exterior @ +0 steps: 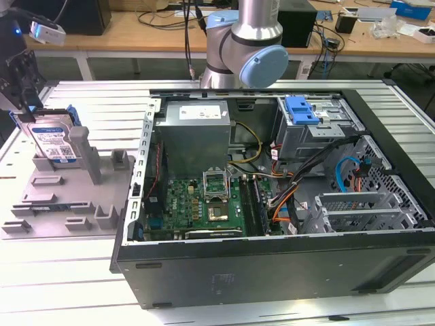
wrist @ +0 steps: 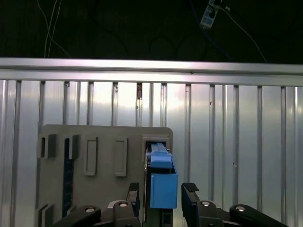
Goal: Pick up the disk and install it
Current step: 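Pick up the disk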
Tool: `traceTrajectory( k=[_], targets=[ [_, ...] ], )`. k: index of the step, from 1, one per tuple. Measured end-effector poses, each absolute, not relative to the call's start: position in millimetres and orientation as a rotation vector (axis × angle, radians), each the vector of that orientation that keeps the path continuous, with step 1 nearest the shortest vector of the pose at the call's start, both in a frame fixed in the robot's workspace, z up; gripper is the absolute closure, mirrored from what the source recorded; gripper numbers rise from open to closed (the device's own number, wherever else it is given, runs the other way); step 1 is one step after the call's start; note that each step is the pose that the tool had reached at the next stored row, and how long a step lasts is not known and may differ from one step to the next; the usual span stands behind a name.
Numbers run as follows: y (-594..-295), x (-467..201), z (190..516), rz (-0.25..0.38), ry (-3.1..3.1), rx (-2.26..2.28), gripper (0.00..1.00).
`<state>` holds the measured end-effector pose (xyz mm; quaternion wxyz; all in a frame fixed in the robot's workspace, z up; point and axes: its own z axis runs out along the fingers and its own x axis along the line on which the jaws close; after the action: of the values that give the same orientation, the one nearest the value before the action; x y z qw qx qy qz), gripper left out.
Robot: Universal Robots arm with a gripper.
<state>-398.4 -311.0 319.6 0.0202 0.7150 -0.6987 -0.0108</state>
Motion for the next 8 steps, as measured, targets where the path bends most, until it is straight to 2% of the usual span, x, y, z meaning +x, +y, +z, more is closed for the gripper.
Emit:
traceTrajectory(
  k=[8],
  targets=[
    [-311.0, -400.1, 316.4, -0.033, -2.168, 2.218, 0.52]
  ],
)
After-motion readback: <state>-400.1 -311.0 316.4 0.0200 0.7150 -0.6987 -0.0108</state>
